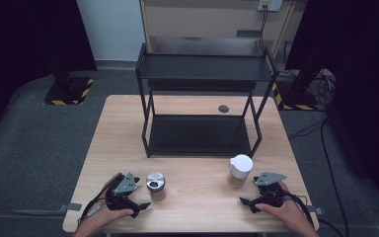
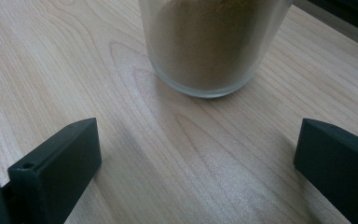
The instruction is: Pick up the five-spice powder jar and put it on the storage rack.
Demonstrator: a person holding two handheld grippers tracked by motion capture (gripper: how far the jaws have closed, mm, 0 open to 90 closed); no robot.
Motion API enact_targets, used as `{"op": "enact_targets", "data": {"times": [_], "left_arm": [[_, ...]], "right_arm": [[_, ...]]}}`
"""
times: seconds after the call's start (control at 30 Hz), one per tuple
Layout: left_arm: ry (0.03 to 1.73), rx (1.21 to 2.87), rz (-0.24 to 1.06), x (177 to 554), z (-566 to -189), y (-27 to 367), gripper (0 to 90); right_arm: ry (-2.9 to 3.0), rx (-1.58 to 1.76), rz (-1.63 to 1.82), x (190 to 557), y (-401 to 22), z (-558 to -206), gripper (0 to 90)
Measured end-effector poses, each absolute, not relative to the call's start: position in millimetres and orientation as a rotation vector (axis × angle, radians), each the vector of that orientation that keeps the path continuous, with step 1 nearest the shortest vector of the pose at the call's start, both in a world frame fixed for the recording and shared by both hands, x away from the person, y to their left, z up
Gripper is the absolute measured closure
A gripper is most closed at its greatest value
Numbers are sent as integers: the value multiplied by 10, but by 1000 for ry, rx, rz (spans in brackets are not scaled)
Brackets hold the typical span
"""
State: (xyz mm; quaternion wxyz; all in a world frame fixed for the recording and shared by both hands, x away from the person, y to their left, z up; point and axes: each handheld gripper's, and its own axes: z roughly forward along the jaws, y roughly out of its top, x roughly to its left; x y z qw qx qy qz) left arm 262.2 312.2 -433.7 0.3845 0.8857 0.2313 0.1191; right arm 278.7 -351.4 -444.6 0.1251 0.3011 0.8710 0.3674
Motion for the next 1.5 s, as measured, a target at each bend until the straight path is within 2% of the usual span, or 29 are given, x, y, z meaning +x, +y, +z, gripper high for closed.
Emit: {"op": "enact_targets", "data": {"times": [0.93, 1.2, 1.5], "left_arm": [[536, 2235, 298, 2716, -4308, 2812, 29], [518, 2209, 333, 2685, -4322, 2763, 109], [535, 2206, 308, 2725, -4381, 2762, 173]], "right_arm": [[2539, 877, 1072, 2786, -3519, -4446, 14], [2539, 876, 1072, 2784, -3523, -4447, 14], [2539, 876, 1072, 2783, -3523, -4447, 14]]}}
